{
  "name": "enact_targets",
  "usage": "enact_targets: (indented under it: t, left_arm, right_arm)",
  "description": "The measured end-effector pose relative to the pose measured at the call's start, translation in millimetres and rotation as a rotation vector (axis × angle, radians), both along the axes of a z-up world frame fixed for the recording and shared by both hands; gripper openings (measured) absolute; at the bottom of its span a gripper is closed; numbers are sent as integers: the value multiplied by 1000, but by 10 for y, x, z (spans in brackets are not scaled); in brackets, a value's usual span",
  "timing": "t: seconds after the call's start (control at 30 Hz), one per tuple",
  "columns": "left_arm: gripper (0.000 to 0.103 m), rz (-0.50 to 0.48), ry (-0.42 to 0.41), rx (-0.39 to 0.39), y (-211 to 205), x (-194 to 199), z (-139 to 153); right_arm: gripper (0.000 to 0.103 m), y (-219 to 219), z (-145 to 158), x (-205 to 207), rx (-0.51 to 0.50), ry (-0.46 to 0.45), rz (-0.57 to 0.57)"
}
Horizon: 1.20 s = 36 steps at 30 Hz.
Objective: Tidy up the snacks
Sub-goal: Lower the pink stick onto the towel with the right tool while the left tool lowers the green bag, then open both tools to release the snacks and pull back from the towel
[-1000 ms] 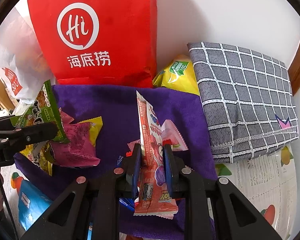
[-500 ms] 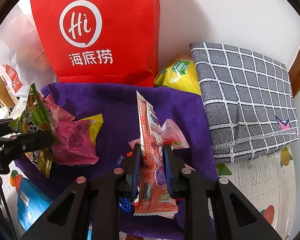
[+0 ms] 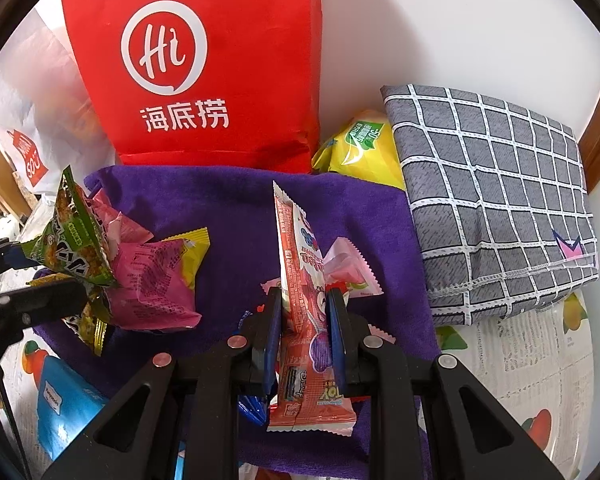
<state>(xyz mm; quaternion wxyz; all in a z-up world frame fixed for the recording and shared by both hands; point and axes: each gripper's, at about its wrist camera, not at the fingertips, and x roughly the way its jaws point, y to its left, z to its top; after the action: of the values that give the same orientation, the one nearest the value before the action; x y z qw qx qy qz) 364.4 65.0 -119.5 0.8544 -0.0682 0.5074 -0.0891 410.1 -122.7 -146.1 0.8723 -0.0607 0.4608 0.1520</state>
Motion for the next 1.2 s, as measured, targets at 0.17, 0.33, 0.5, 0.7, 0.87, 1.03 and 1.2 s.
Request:
enact_targets:
  t: [0.17, 0.33, 0.5, 0.7, 0.87, 1.03, 1.2]
  left_arm:
    - [86, 9, -17, -6, 32, -71, 46]
    - [86, 21, -19, -44, 96, -138, 84]
    - [86, 40, -20, -71, 139, -209, 96]
    - [86, 62, -6, -70, 150, -305, 87]
    - [86, 77, -30, -81, 212, -383, 115]
    - [86, 84, -56, -98, 301, -484, 154]
    - [86, 88, -67, -128, 357, -540, 199]
  right_arm:
    - [22, 30, -22, 4, -5, -1, 7]
    - [22, 15, -22, 14, 7, 6, 3]
    - [22, 39, 4, -41, 10, 9, 9]
    - [22, 59, -36, -90, 20, 31, 3]
    - [22, 56, -49, -127, 31, 34, -4]
    - [23, 70, -47, -129, 33, 37, -22]
    - [25, 136, -46, -148, 16, 25, -6]
